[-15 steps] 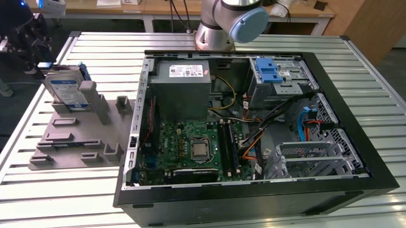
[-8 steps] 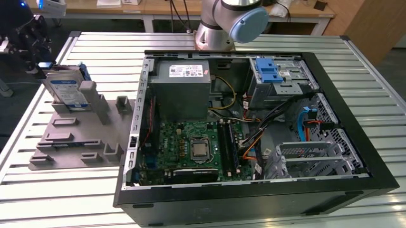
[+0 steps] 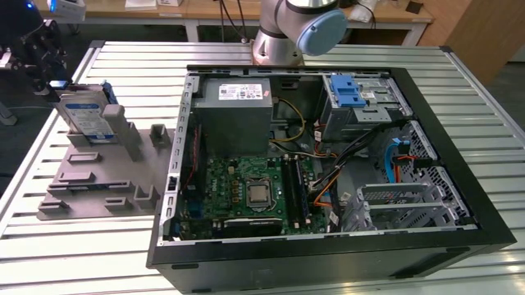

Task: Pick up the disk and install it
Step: 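Pick up the disk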

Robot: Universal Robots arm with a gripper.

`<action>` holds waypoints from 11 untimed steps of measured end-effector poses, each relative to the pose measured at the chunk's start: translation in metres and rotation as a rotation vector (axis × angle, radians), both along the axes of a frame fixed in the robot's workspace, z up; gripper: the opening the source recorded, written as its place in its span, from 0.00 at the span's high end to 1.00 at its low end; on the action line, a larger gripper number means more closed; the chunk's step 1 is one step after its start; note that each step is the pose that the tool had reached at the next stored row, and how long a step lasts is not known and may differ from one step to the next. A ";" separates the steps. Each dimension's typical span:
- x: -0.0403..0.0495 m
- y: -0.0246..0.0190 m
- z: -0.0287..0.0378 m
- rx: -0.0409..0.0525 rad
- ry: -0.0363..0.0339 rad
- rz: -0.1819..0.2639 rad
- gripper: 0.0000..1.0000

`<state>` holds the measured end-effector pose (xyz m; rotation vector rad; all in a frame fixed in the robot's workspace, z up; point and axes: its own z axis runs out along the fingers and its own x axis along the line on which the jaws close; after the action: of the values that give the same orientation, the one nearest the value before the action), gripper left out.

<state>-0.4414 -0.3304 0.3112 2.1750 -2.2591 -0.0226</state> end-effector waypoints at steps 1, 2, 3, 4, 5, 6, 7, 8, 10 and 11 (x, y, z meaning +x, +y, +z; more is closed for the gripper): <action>0.0000 0.0000 -0.0001 0.0000 0.0000 0.000 0.42; 0.0000 0.0000 -0.0001 0.0000 0.0000 0.000 0.42; 0.0000 0.0000 -0.0001 0.0000 0.0000 0.000 0.42; 0.0000 0.0000 -0.0001 0.0000 -0.0001 0.000 0.42; 0.0000 0.0000 -0.0001 0.0000 0.0000 0.000 0.42; 0.0000 0.0000 -0.0004 0.0000 0.0000 0.000 0.42; 0.0000 0.0000 -0.0006 0.0000 0.0000 0.000 0.42; 0.0000 0.0000 -0.0007 0.0000 0.0000 0.000 0.42; 0.0001 0.0000 -0.0011 0.0001 -0.0002 0.000 0.42; 0.0001 0.0000 -0.0013 0.0001 -0.0002 0.000 0.42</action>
<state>-0.4414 -0.3303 0.3099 2.1751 -2.2593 -0.0225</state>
